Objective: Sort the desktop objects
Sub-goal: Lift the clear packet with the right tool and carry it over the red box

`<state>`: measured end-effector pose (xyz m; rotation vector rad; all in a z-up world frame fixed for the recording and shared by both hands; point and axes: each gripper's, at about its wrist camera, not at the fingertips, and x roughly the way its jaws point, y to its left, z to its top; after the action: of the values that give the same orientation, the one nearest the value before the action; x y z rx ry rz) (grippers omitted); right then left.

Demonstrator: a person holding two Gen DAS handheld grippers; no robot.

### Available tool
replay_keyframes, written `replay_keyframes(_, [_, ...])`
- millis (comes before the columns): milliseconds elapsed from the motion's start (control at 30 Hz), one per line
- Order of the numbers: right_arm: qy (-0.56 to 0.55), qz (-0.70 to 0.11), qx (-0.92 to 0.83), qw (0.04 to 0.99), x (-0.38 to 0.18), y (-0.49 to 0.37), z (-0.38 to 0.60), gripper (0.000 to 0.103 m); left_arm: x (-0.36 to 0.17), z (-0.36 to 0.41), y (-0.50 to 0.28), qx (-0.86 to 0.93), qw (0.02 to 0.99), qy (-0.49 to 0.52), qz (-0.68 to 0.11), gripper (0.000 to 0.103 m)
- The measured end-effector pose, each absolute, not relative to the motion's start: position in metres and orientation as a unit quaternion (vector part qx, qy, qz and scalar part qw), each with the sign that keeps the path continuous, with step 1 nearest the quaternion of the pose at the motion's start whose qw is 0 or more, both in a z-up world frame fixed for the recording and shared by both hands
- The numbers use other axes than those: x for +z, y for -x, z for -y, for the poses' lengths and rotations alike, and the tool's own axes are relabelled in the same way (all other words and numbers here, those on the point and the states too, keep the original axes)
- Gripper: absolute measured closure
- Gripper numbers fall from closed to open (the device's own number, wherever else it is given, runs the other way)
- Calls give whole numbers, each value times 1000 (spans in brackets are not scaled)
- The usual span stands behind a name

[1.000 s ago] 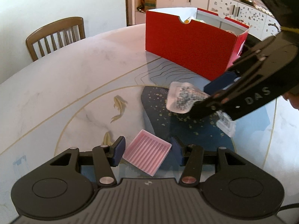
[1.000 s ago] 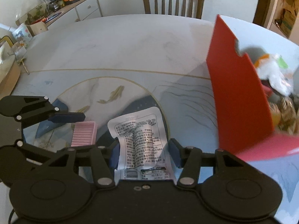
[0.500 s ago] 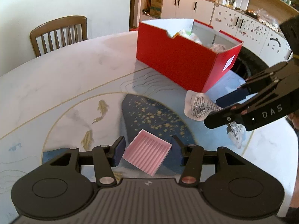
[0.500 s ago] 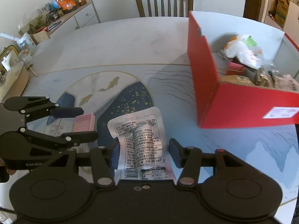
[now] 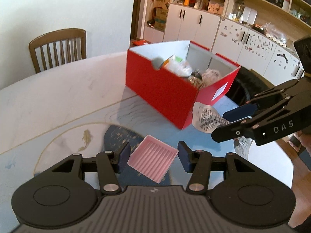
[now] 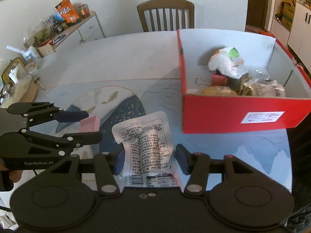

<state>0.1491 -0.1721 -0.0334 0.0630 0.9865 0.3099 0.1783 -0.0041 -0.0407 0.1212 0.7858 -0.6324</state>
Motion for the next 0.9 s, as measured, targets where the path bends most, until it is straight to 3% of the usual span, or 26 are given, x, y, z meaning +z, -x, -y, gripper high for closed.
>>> replay_keyframes(900, [-28,-409,150,899,20,-200,307,49,22,142,-220,-297,891,-75,-334,51])
